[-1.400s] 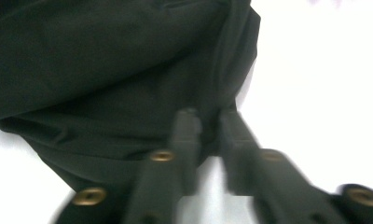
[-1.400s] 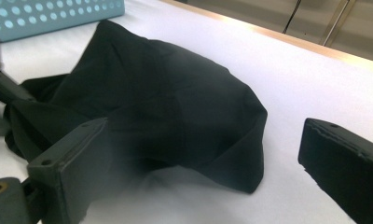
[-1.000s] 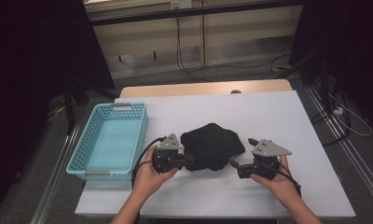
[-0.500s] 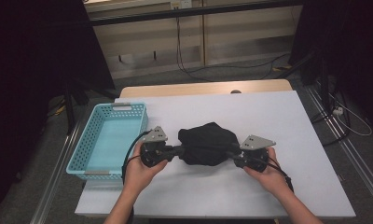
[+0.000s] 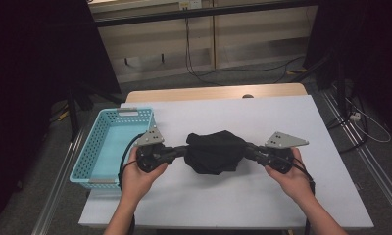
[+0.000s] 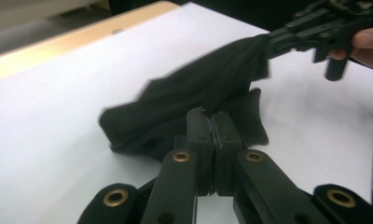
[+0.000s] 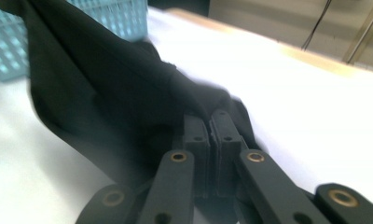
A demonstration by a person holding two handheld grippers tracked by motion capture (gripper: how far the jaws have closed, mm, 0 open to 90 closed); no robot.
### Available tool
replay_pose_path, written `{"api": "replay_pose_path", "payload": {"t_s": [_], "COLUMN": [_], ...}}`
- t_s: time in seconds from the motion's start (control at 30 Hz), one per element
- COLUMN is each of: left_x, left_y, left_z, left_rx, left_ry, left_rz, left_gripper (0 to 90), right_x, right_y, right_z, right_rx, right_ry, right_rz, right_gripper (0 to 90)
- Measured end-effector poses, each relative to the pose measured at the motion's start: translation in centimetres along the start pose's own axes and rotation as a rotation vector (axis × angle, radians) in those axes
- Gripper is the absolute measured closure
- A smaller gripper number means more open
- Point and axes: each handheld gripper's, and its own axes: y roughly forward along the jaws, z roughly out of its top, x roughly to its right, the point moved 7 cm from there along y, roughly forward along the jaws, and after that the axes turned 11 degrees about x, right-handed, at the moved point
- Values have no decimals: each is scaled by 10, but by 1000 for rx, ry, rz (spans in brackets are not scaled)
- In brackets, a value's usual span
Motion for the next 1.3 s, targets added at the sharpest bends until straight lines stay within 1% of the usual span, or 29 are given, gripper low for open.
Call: {"api": "replay_pose_path", "payload": {"t_s": [0.03, 0.07, 0.13, 0.17, 0.23, 0.27, 0.3, 0.37, 0.43, 0.5, 0.57, 0.6, 0.67, 0.73, 0.77, 0.8, 0.83, 0.93, 0.97, 1.0, 1.03, 1.07, 1.1, 1.13, 1.2, 1.27, 1.3], "left_x": [-2, -5, -11, -15, -22, -25, -29, -32, -37, -40, -43, -44, -45, -45, -45, -46, -47, -46, -46, -46, -46, -47, -46, -44, -39, -31, -26], "left_y": [1, 2, 4, 4, 5, 5, 6, 8, 11, 14, 15, 15, 16, 15, 15, 13, 12, 7, 5, 4, 4, 4, 4, 5, 9, 14, 18], "left_z": [1, 1, 0, -1, -3, -3, -3, -3, -7, -14, -23, -28, -35, -42, -44, -47, -48, -51, -51, -50, -48, -46, -44, -41, -36, -34, -33], "left_rx": [5, 13, 9, 6, 4, 9, 11, 9, -15, -44, -76, -90, -103, -120, -112, -116, -122, -126, -123, -116, -97, -76, -64, -56, -37, -45, -46], "left_ry": [-8, -14, -19, -26, -34, -48, -52, -82, -74, -80, -88, -94, -107, -115, -129, -131, -131, -142, -138, -142, -132, -122, -111, -105, -88, -58, -58], "left_rz": [-1, 0, 22, 31, 66, 74, 89, 102, 135, 154, 175, 177, 173, 172, 171, 171, 173, 175, 176, 180, 191, 212, 218, 211, 196, 169, 147], "left_gripper": [887, 887, 887, 887, 888, 888, 888, 888, 888, 888, 886, 885, 881, 874, 870, 867, 868, 868, 867, 857, 804, 671, 548, 473, 386, 317, 296], "right_x": [-1, 0, 3, 5, 9, 12, 14, 18, 19, 19, 19, 19, 18, 17, 16, 14, 13, 13, 14, 14, 15, 15, 16, 17, 18, 19, 20], "right_y": [-1, -1, 3, 5, 11, 15, 19, 28, 39, 50, 57, 59, 59, 56, 53, 51, 48, 41, 39, 38, 37, 36, 36, 35, 35, 35, 35], "right_z": [4, 7, 12, 13, 16, 17, 18, 18, 13, 4, -4, -8, -11, -10, -8, -6, -5, -3, -3, -4, -5, -5, -5, -6, -7, -8, -8], "right_rx": [12, 22, 21, 22, 19, 19, 19, 14, 3, -22, -48, -54, -64, -64, -62, -55, -47, -32, -36, -43, -47, -42, -35, -37, -40, -43, -42], "right_ry": [26, 37, 18, 19, 16, 8, 3, -22, -23, -27, -23, -21, -3, -3, -1, 3, 3, -8, -2, 3, 6, 12, 15, 21, 36, 41, 36], "right_rz": [8, 4, -11, -12, -28, -34, -37, -56, -64, -78, -93, -103, -98, -101, -93, -87, -86, -84, -80, -76, -74, -77, -77, -80, -87, -95, -115], "right_gripper": [876, 876, 876, 876, 876, 875, 875, 872, 864, 836, 745, 696, 587, 528, 497, 461, 445, 438, 437, 426, 408, 400, 395, 379, 347, 314, 281]}}
